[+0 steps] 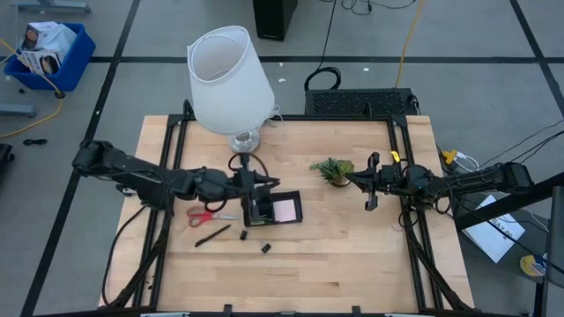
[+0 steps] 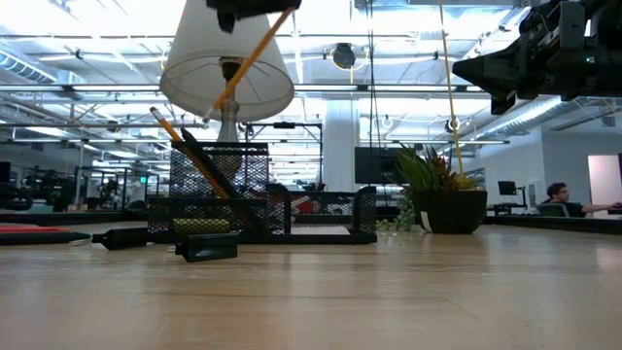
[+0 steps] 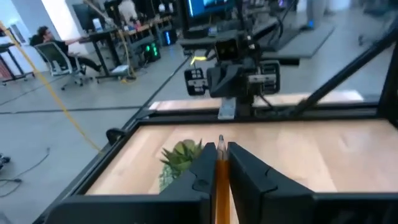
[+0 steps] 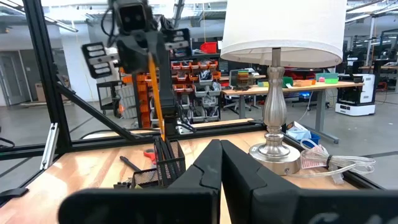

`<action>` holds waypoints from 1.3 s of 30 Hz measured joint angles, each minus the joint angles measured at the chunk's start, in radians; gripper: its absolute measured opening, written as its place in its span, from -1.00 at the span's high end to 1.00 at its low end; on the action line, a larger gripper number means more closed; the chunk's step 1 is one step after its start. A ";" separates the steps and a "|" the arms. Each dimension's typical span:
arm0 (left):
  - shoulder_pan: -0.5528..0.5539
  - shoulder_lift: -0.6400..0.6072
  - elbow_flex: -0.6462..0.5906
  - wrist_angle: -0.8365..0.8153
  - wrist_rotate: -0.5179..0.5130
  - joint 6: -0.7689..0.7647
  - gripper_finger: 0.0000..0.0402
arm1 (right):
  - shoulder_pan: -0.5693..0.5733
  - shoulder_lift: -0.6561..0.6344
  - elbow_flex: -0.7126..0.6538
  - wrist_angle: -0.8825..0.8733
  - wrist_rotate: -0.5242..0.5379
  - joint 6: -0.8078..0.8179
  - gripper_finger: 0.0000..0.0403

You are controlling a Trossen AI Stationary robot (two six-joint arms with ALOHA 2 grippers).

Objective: Pick and place office supplies into organizer
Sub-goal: Put the orange pencil into the black desk organizer, then put the black pen into the black desk organizer

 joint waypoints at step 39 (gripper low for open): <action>0.115 -0.015 -0.451 0.695 0.279 -0.132 0.63 | 0.000 0.000 0.000 0.000 0.000 0.000 1.00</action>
